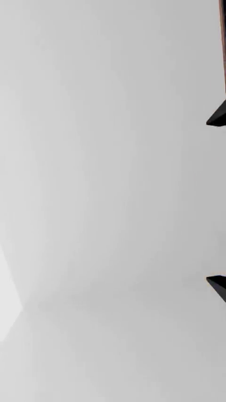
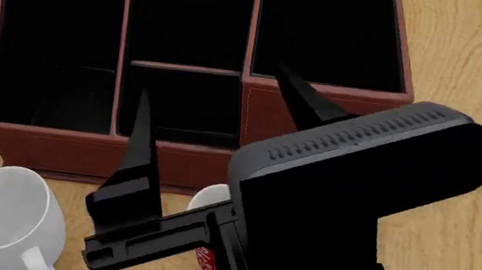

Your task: Pick up the white mug and place it to the right of the caddy.

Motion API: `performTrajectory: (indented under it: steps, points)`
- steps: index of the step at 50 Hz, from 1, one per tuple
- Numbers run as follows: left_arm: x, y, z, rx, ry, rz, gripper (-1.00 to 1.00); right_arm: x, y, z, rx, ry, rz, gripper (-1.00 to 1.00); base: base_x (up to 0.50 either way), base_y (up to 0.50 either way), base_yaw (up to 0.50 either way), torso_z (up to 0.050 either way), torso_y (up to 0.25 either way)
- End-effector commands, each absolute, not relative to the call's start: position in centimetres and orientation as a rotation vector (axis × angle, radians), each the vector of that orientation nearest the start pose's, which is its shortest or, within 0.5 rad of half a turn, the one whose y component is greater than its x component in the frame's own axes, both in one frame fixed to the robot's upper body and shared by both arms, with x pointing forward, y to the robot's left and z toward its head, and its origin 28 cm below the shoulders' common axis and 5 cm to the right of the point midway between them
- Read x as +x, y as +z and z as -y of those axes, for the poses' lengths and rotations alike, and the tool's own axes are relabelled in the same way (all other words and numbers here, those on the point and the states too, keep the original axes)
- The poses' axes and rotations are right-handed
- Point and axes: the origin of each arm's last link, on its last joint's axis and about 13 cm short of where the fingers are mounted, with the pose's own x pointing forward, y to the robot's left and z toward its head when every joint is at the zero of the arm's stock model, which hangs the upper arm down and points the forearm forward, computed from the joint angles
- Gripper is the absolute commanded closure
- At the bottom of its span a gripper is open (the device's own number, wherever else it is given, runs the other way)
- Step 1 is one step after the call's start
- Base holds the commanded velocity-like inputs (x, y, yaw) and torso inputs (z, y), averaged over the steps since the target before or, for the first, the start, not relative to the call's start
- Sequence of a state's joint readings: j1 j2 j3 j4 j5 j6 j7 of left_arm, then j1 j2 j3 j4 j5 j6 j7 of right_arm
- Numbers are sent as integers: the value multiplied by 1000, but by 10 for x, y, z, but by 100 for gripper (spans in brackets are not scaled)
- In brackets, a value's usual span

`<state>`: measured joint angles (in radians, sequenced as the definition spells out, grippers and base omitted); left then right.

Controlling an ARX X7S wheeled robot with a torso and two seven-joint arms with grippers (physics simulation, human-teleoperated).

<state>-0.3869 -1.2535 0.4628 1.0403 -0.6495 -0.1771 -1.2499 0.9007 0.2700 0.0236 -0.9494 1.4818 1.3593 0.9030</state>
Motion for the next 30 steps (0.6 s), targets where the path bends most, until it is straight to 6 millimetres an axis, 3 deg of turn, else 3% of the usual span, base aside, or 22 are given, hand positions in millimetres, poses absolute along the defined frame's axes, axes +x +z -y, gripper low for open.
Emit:
performTrajectory:
  steps: [1, 15, 30]
  points:
    - [121, 234, -265, 195, 415, 592, -100, 174, 259, 41, -149, 541, 211, -100, 0, 0, 0, 0, 0]
    - [124, 240, -266, 195, 437, 608, -100, 187, 255, 9, -251, 673, -24, -100, 0, 0, 0, 0, 0]
    - [125, 242, -266, 188, 447, 594, -100, 186, 261, -17, -355, 756, -111, -100, 0, 0, 0, 0, 0]
